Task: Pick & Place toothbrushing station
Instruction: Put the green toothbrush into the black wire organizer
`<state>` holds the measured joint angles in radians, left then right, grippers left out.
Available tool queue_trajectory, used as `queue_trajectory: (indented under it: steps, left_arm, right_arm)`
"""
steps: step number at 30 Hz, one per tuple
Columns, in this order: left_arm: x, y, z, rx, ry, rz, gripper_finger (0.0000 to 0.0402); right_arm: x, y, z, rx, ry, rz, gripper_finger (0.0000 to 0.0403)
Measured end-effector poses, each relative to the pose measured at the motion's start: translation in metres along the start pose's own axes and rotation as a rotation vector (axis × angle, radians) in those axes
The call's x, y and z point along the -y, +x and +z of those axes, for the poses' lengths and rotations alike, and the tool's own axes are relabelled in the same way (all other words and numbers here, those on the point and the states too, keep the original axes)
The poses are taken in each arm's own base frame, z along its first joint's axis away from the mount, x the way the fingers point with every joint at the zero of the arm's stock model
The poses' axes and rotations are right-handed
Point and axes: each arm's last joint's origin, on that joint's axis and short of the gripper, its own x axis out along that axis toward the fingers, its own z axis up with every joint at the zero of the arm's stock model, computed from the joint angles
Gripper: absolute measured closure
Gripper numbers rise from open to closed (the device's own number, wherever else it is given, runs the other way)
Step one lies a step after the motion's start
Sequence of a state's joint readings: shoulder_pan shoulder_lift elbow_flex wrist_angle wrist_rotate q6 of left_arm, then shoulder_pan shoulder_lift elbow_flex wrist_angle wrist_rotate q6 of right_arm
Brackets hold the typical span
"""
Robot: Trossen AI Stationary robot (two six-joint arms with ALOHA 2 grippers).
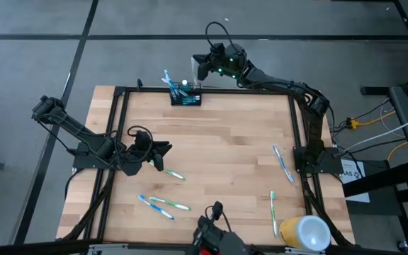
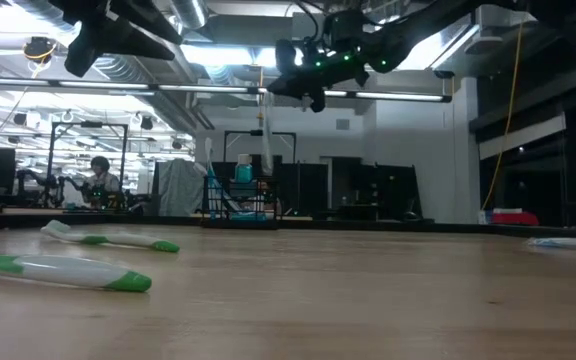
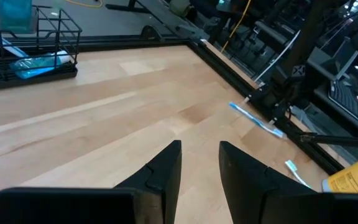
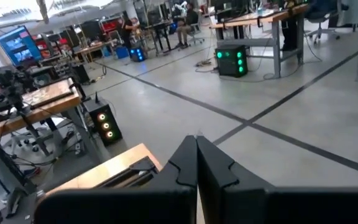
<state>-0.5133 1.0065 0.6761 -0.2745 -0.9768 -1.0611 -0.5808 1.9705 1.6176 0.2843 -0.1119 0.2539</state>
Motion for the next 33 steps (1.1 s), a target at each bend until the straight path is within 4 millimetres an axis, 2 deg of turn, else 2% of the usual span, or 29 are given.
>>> queue_trajectory:
  steps: [12, 25, 33]
  left_arm:
    - [0.001, -0.003, -0.002, -0.013, 0.003, -0.017, 0.03]
    - [0.002, -0.003, -0.002, -0.033, 0.005, -0.028, 0.03]
    - [0.002, -0.003, -0.002, -0.033, 0.006, -0.027, 0.03]
  right_arm:
    - [0.002, 0.001, -0.002, 0.002, 0.001, -0.031, 0.0403]
    - [0.013, 0.013, -0.026, -0.069, 0.016, -0.066, 0.0403]
    - [0.008, 0.02, -0.043, -0.113, 0.032, -0.054, 0.0403]
